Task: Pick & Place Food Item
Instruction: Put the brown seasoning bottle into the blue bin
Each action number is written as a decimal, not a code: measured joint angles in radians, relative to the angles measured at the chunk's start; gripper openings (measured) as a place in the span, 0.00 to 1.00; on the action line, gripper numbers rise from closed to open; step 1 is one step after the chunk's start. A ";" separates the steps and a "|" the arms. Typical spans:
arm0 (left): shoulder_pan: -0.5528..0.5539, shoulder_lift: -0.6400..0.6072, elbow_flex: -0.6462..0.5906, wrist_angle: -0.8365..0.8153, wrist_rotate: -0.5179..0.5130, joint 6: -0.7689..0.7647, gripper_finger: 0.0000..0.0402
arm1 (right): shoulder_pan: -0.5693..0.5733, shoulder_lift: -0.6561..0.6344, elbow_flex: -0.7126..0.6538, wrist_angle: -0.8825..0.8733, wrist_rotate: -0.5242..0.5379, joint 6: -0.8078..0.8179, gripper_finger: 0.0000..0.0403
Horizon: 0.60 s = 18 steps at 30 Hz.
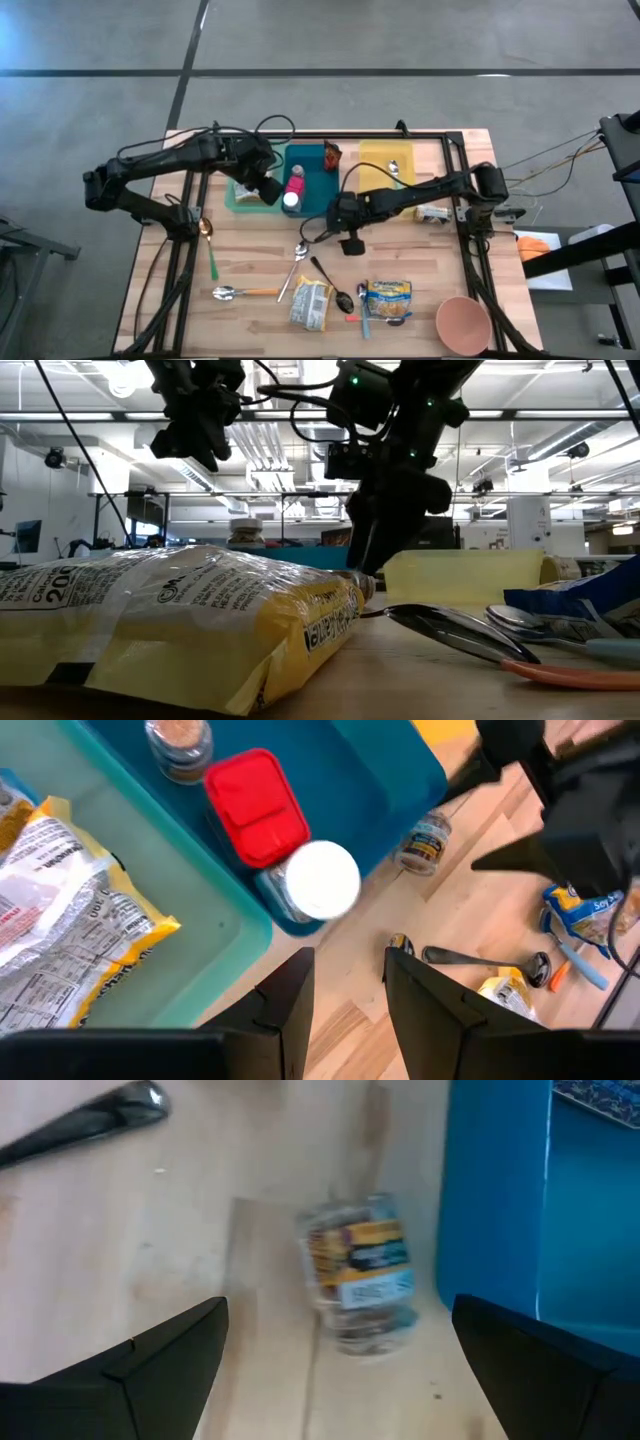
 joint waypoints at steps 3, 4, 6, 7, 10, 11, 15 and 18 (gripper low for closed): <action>-0.004 0.000 0.000 0.000 0.000 -0.001 0.32 | -0.014 -0.001 -0.004 0.000 -0.006 -0.028 0.95; -0.004 0.000 0.000 0.000 0.000 -0.001 0.32 | -0.018 -0.001 -0.005 0.000 -0.006 -0.039 0.95; -0.006 0.000 0.000 0.000 -0.001 -0.003 0.32 | -0.025 -0.001 -0.007 0.000 -0.028 -0.054 0.95; -0.006 0.000 0.000 0.000 -0.001 -0.004 0.32 | -0.028 -0.001 -0.008 0.003 -0.045 -0.057 0.95; -0.006 0.000 0.000 0.003 -0.001 -0.007 0.32 | -0.030 -0.002 -0.020 0.004 -0.053 -0.077 0.95; -0.006 0.000 0.000 0.003 -0.001 -0.007 0.32 | -0.030 -0.002 -0.025 0.004 -0.053 -0.081 0.95; -0.006 0.000 0.000 0.008 -0.001 -0.008 0.32 | -0.029 -0.002 -0.053 0.035 -0.056 -0.097 0.95; -0.006 0.000 0.000 0.009 -0.001 -0.010 0.32 | -0.029 -0.002 -0.070 0.049 -0.056 -0.111 0.95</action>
